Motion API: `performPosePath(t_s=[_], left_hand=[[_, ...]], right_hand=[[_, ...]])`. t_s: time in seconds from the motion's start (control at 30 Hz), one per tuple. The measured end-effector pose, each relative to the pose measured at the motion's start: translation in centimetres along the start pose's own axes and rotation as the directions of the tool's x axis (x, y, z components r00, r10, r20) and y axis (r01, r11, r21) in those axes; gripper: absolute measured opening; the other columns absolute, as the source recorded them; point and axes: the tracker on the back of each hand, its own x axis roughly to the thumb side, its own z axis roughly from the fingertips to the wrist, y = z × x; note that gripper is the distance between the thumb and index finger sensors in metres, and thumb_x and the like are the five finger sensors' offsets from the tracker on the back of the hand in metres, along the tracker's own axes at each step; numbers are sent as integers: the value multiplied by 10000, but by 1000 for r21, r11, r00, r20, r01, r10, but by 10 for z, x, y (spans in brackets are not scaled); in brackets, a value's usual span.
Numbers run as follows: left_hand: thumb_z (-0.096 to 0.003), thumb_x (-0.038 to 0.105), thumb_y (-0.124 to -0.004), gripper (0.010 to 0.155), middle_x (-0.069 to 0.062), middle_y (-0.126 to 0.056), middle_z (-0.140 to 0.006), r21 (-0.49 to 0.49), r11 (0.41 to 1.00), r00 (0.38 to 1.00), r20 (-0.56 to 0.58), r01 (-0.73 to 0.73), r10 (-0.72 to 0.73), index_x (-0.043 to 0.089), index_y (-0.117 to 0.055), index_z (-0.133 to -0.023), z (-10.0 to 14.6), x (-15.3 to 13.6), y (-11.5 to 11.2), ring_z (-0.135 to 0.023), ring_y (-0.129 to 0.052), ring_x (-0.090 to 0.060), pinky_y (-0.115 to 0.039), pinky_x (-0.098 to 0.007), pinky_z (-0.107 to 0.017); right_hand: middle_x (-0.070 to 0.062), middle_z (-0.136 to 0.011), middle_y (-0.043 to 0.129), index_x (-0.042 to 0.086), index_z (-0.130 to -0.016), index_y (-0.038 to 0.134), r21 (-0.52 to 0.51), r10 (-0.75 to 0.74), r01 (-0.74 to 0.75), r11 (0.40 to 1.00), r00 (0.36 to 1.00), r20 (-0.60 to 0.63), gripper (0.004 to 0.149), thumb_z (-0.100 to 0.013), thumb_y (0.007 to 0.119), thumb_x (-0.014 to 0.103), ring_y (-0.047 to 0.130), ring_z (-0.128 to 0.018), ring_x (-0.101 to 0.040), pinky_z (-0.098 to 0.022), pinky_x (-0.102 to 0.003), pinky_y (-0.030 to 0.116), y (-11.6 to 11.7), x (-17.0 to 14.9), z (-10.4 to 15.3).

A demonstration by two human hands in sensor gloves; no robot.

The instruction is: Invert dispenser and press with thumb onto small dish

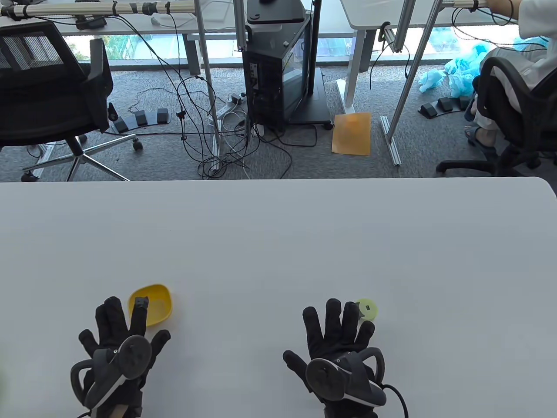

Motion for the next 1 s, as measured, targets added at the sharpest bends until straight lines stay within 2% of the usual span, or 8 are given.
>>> performPosePath(t_s=[0.23, 0.5, 0.77, 0.9, 1.0], left_hand=[[-545, 745, -472, 808, -315, -263, -1250, -107, 994, 998, -62, 17, -24, 354, -289, -1228, -15, -13, -14, -1148, -343, -557, -386, -808, -697], [-562, 679, -533, 733, -266, -487, -1228, -169, 985, 997, -64, 33, -44, 366, -376, -1206, -29, -15, -25, -1123, -554, -504, -474, -743, -726], [-584, 602, -566, 650, -171, -614, -1202, -179, 982, 996, -65, 53, -66, 355, -474, -1178, -37, -15, -33, -1106, -666, -412, -525, -694, -742], [-590, 561, -582, 568, -118, -690, -1172, -136, 988, 995, -56, 70, -78, 335, -654, -1106, -37, -12, -31, -1088, -727, -367, -549, -671, -746], [-580, 549, -609, 537, -112, -725, -1154, -107, 992, 996, -55, 70, -77, 350, -708, -1069, -37, -11, -29, -1072, -765, -360, -559, -662, -747]], right_hand=[[-558, -994, 15, -122, -1155, 207, 6, -25, 25, 1000, 1000, 4, 922, -656, 583, 555, 27, -777, -856, -380, -941, 190, 0, -1, 0], [-560, -993, 17, -123, -1154, 209, 8, -33, 33, 999, 999, 18, 917, -657, 583, 552, 29, -775, -857, -381, -940, 195, 1, 1, 0], [-560, -986, 15, -130, -1154, 230, 14, -52, 52, 999, 998, 17, 900, -661, 587, 533, 33, -774, -854, -385, -937, 203, 1, 1, 0], [-560, -986, 15, -131, -1153, 231, 10, -51, 51, 999, 999, 17, 896, -662, 586, 530, 32, -774, -853, -387, -937, 205, 1, 1, 0], [-558, -984, 10, -131, -1153, 226, 14, -58, 58, 998, 998, 13, 897, -662, 585, 528, 30, -773, -853, -387, -937, 204, 1, 0, 0]])
